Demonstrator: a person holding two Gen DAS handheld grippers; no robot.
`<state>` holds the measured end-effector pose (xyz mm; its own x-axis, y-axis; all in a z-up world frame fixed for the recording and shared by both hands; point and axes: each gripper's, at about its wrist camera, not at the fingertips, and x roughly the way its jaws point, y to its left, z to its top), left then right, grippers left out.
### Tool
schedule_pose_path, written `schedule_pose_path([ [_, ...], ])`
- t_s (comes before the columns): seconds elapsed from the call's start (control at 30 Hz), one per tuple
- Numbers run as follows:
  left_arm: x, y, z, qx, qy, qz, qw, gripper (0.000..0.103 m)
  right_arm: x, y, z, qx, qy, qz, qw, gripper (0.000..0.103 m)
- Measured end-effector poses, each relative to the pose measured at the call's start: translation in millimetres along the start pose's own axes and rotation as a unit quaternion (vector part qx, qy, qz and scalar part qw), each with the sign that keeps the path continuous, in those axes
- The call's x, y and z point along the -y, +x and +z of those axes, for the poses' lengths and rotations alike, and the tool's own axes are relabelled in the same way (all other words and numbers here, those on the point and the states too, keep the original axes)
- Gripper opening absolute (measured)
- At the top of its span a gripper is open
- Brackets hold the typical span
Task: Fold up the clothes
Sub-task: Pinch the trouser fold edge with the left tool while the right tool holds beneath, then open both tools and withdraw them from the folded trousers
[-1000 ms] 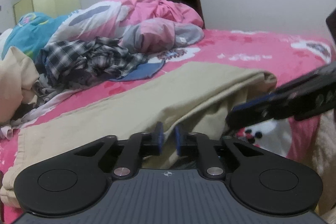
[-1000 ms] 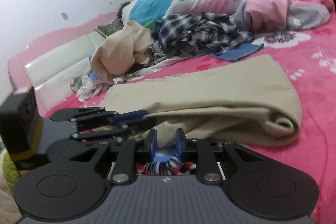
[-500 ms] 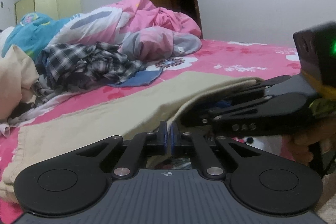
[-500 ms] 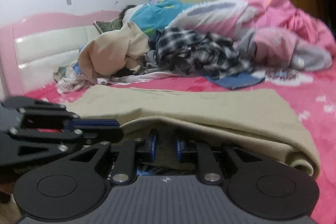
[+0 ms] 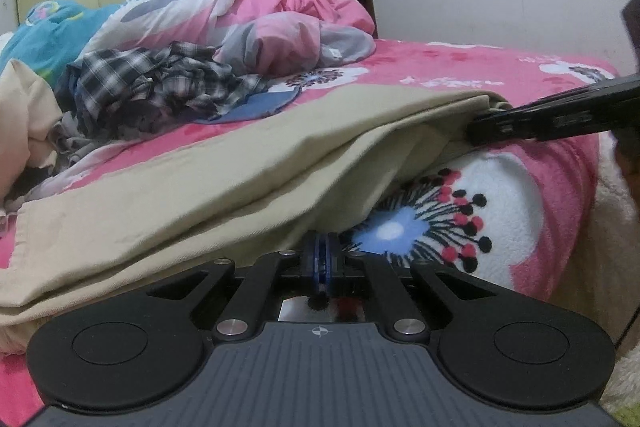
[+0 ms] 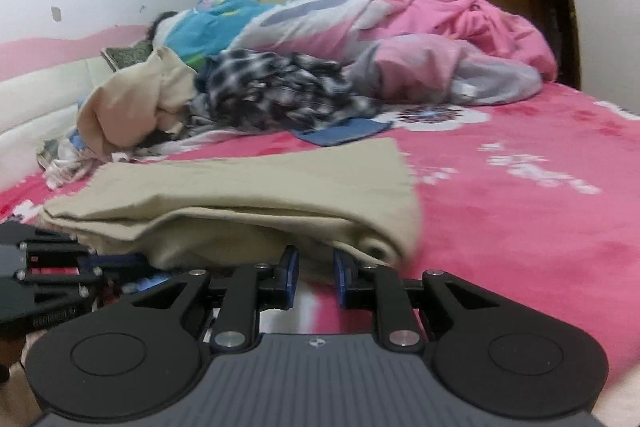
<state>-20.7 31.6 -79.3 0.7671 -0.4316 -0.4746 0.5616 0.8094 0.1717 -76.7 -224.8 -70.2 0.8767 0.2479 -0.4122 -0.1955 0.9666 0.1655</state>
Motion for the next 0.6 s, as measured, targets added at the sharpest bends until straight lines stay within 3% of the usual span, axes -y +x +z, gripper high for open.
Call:
schedule_pose_path([
  [0.17, -7.9, -12.0, 6.8, 0.000, -0.018, -0.017, 0.9997, 0.004, 8.5, -36.4, 10.9, 0.029, -0.015, -0.001, 0.999, 0.020],
  [0.33, -25.4, -33.1, 30.6, 0.042, -0.083, -0.052, 0.9943, 0.006, -5.9, -36.4, 42.1, 0.084, -0.025, 0.040, 0.995, 0.020],
  [0.5, -35.5, -9.8, 54.2, 0.072, -0.109, -0.010, 0.9915, 0.013, -30.1, 2.7, 62.1, 0.088, -0.021, 0.084, 0.992, 0.020],
  [0.6, -33.8, 13.4, 44.4, 0.038, -0.096, 0.013, 0.9946, 0.013, -33.3, 23.8, 49.6, 0.059, -0.026, 0.081, 0.995, 0.020],
])
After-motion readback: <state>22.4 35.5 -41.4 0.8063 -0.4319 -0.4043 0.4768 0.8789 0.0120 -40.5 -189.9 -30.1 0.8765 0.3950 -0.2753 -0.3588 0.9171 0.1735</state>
